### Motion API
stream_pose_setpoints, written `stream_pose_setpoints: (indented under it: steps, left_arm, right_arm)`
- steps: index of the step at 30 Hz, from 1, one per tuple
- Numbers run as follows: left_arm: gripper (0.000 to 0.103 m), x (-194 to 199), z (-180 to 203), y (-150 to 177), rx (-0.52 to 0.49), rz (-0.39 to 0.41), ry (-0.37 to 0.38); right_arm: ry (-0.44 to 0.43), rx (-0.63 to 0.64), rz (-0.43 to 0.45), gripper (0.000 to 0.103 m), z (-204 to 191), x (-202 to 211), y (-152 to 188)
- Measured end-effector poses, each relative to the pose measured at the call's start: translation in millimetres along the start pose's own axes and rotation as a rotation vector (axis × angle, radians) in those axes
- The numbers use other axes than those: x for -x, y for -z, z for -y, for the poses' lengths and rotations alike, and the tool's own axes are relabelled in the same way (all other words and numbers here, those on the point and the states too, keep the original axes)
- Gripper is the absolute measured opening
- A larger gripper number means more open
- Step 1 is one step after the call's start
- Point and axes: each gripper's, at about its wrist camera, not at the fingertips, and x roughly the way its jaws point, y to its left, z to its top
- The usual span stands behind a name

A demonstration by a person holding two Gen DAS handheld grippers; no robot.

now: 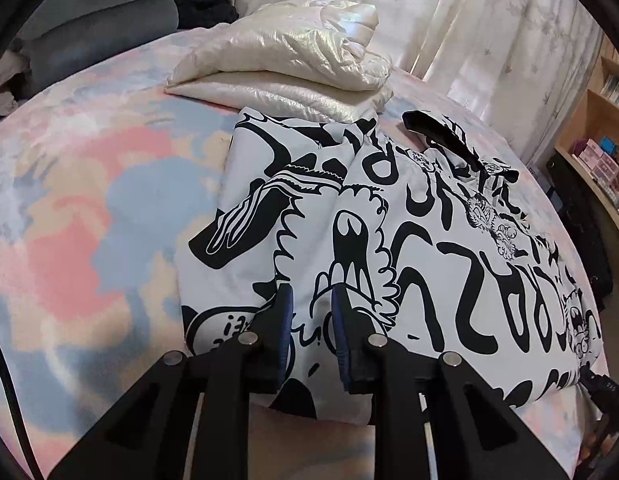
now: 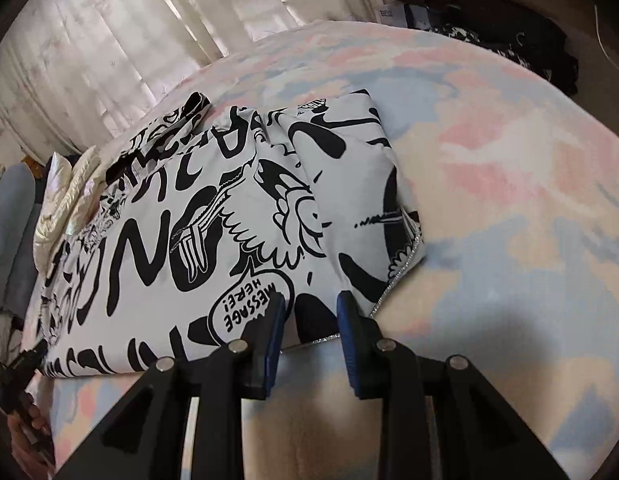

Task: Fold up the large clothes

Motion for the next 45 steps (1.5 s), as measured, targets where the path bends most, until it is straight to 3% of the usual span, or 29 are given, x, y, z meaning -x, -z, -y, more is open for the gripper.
stream_pose_setpoints:
  steps: [3, 6, 8, 11, 14, 17, 20, 25, 29, 35, 40, 45]
  left_arm:
    - [0.022, -0.8, 4.0, -1.7, -0.017, -0.022, 0.001]
    - [0.043, -2.8, 15.6, -4.0, -0.080, -0.055, 0.011]
    - [0.066, -6.0, 31.6, -5.1, -0.173, -0.095, 0.010]
    - [0.078, -12.6, 60.5, -4.1, -0.362, -0.167, -0.052]
    - [0.078, -13.2, 80.2, -9.0, -0.491, -0.200, -0.068]
    - [0.078, -9.7, 92.5, -29.8, -0.524, -0.214, -0.045]
    - [0.078, -9.0, 107.8, -61.6, -0.550, -0.203, -0.042]
    - [0.078, -30.0, 145.4, -132.1, -0.595, -0.155, -0.075]
    - [0.078, -67.2, 174.2, -191.2, -0.575, -0.132, -0.103]
    - [0.078, -138.7, 220.6, -260.9, -0.532, -0.090, -0.176]
    - [0.078, -194.2, 255.6, -289.4, -0.501, -0.071, -0.167]
    - [0.078, -241.8, 274.9, -288.3, -0.513, -0.064, -0.189]
  right_arm:
    - [-0.012, -0.018, -0.017, 0.031, 1.1, 0.2, -1.5]
    - [-0.039, -0.024, -0.053, 0.044, -1.1, -0.5, -3.3]
    - [-0.023, -0.002, -0.088, 0.050, -7.2, -2.0, -5.5]
    - [0.030, 0.064, -0.173, 0.056, -22.1, -8.0, -10.3]
    - [0.095, 0.125, -0.281, 0.056, -36.3, -15.9, -21.8]
    - [0.114, 0.144, -0.382, 0.056, -46.4, -23.7, -39.0]
    - [0.090, 0.164, -0.409, 0.056, -60.7, -26.5, -61.2]
    - [0.075, 0.259, -0.341, 0.056, -106.6, -35.8, -113.9]
    - [0.021, 0.263, -0.288, 0.056, -141.7, -64.0, -167.0]
    - [-0.082, 0.276, -0.111, 0.056, -190.9, -108.7, -242.6]
    - [-0.112, 0.266, -0.065, 0.034, -232.8, -167.0, -283.5]
    - [-0.128, 0.288, -0.059, 0.031, -266.5, -216.3, -301.0]
